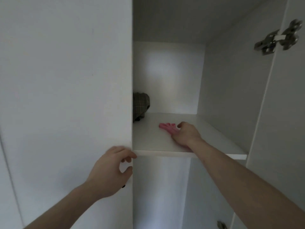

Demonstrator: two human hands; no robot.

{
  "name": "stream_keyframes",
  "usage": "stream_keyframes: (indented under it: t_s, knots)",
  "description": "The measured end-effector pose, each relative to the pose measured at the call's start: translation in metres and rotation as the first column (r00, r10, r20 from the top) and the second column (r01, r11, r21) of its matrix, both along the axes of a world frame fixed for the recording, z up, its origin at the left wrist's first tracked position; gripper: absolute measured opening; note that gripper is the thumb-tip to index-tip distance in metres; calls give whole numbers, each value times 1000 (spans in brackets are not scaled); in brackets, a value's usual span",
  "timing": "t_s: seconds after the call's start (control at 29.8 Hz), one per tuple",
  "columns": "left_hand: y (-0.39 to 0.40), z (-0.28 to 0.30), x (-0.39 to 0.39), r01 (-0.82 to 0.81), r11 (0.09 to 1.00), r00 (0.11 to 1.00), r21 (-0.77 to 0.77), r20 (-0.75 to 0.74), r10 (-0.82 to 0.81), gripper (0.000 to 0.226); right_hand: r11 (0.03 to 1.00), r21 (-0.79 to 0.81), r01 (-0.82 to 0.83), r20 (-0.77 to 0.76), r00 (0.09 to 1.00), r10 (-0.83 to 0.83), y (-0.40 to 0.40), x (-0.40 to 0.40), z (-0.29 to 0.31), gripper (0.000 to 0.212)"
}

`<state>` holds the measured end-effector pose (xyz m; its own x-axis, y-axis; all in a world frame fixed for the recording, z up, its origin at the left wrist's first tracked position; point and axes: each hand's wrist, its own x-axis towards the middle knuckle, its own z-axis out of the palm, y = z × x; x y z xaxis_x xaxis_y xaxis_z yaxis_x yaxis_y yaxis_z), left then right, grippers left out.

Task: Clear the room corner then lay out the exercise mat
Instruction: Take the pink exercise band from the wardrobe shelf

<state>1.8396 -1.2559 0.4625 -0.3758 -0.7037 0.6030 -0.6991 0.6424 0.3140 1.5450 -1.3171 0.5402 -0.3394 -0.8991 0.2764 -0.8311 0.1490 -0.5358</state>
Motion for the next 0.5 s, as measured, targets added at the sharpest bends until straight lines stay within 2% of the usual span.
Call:
stream_keyframes:
  t_s: [0.07, 0.17, 0.2, 0.3, 0.34, 0.4, 0.5]
  knots:
    - [-4, -1, 3, -1, 999, 999, -44, 46, 3, 29, 1000, 8, -20, 29, 999, 20, 1, 1, 2, 72]
    - [-12, -5, 6, 25, 996, 995, -87, 103, -16, 27, 1000, -9, -6, 94, 996, 7, 8, 4, 5, 104]
    - [-13, -6, 6, 38, 993, 993, -110, 119, -25, 27, 1000, -24, 4, 99, 995, -2, 11, 2, 6, 104]
    - [-23, -11, 8, 87, 982, 987, -170, 151, -61, 26, 995, -83, 50, 98, 994, -42, 23, 0, -1, 59]
    - [-26, -13, 9, 104, 979, 985, -174, 154, -77, 26, 992, -103, 68, 101, 993, -58, 28, 2, -4, 50]
    - [-30, -17, 10, 122, 979, 985, -161, 145, -98, 26, 991, -89, 102, 50, 994, -97, 39, 6, -6, 49]
    - [-28, -23, 12, 193, 971, 972, -138, 162, -170, 29, 984, 29, 173, -64, 983, -171, 50, 22, 0, 64]
